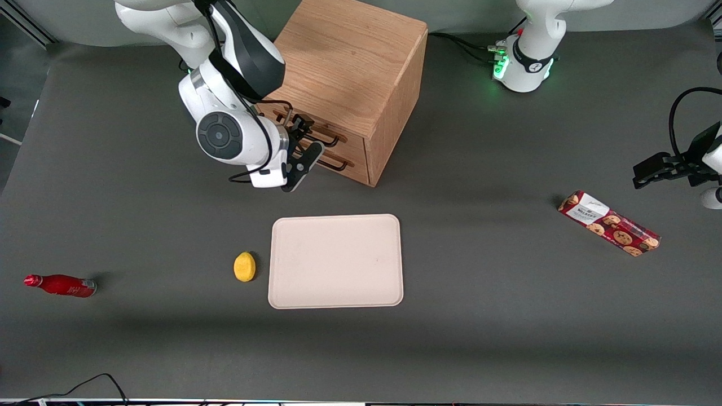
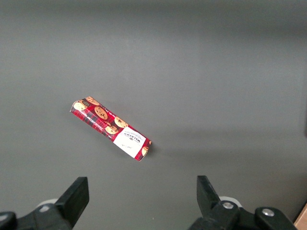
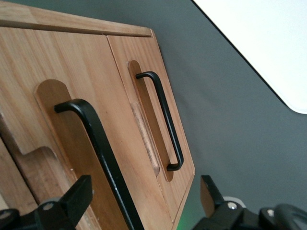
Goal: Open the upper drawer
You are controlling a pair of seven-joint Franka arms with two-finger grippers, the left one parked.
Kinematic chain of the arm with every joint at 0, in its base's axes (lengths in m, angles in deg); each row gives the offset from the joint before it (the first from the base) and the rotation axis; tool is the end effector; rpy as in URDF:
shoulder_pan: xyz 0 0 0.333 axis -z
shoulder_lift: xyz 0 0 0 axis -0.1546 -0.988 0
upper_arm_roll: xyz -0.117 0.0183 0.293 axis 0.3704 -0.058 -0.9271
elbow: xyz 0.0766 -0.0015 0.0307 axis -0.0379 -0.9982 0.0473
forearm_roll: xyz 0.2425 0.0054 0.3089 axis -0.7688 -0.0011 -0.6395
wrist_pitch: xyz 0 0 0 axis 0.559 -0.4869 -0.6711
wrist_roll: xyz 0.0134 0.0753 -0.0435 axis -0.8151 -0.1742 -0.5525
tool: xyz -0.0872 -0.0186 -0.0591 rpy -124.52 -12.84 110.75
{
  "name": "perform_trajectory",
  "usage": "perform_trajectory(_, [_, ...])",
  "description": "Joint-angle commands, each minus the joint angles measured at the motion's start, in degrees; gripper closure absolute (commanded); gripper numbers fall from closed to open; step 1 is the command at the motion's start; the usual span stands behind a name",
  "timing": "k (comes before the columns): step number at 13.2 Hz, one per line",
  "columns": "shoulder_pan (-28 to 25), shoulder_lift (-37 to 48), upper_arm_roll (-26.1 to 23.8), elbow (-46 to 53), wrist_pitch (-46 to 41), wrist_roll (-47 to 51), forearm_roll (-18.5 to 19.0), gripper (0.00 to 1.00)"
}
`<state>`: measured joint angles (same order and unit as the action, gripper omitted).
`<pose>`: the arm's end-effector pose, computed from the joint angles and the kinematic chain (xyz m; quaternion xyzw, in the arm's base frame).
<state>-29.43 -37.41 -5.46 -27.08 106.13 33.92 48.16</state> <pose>0.4875 0.3416 0.4098 -0.8908 -0.3887 0.1882 0.1415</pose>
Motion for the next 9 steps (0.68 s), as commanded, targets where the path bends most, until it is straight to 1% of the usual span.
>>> perform_trajectory(1, [0.06,-0.25,-0.65,-0.97,1.45,-1.34,-1.58,0.00])
perform_trajectory(9, [1.02,-0.16,-1.00,-4.05,2.42,-1.87,-1.32,0.00])
